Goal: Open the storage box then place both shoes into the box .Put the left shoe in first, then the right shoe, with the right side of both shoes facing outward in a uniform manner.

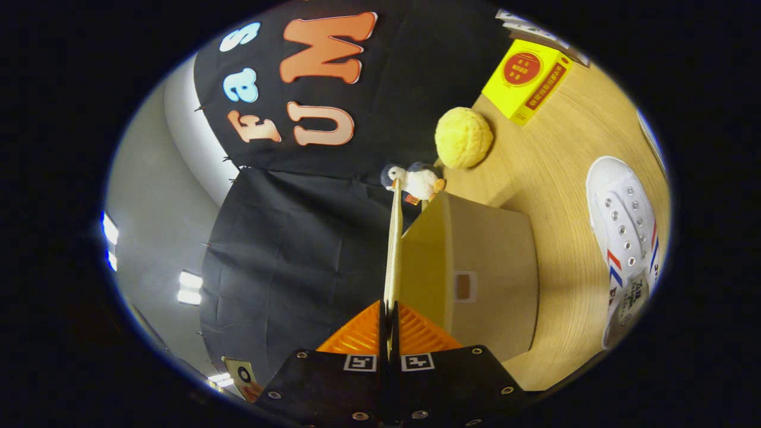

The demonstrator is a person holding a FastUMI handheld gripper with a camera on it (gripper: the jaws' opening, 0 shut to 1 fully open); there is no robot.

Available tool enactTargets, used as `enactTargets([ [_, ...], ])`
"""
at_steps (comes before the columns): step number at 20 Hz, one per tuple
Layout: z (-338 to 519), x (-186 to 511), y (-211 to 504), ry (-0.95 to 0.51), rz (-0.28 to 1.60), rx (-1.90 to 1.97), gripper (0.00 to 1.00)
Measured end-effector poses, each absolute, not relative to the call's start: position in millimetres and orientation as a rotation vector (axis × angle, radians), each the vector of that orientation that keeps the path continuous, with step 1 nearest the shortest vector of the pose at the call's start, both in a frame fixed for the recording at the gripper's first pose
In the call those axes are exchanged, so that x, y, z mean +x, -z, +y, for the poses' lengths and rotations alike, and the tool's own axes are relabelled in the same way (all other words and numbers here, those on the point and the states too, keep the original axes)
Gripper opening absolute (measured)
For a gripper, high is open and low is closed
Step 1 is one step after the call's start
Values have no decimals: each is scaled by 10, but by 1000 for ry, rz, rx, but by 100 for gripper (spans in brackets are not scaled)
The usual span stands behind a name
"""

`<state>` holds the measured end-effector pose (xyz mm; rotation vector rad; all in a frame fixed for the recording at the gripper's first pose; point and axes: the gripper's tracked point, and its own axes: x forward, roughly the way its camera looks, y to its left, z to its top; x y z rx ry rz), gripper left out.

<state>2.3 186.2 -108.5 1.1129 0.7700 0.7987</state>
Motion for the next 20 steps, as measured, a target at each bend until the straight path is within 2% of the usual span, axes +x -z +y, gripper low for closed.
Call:
enactTargets([
  [10,2706,48,267,-915,686,953,3],
  [17,3602,55,34,-956,713,922,3],
  [20,3984,46,29,-957,721,830,6],
])
